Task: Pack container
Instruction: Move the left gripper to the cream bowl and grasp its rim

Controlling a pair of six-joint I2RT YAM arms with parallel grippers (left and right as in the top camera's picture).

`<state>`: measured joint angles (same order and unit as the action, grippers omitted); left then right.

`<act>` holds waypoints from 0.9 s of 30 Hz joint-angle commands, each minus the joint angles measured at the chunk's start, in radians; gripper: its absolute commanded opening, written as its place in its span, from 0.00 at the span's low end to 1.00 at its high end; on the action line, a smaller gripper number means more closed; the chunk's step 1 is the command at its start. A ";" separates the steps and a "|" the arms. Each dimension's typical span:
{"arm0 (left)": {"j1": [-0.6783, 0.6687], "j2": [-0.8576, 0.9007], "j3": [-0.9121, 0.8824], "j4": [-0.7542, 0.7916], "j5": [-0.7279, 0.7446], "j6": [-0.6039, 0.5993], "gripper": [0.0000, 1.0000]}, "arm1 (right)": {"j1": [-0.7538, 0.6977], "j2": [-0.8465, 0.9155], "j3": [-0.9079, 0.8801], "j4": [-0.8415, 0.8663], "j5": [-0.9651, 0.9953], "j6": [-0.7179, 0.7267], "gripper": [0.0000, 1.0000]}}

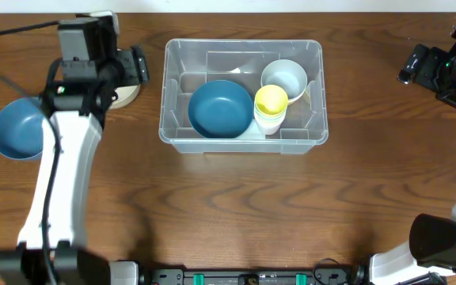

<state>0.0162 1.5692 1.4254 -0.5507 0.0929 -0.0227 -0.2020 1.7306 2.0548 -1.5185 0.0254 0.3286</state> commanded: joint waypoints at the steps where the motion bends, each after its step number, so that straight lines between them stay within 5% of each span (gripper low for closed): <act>1: 0.002 0.087 -0.011 0.005 -0.015 0.104 0.84 | -0.002 -0.010 0.011 -0.001 0.000 0.000 0.99; 19: 0.013 0.403 -0.011 0.100 -0.106 0.187 0.84 | -0.002 -0.010 0.011 -0.001 0.000 0.000 0.99; 24: 0.028 0.454 -0.011 0.100 -0.106 0.187 0.71 | -0.002 -0.010 0.011 -0.001 0.000 0.000 0.99; 27: 0.036 0.468 -0.011 0.100 -0.106 0.187 0.51 | -0.002 -0.010 0.011 -0.001 0.000 0.000 0.99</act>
<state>0.0395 2.0254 1.4197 -0.4484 -0.0036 0.1535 -0.2020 1.7306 2.0548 -1.5188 0.0254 0.3286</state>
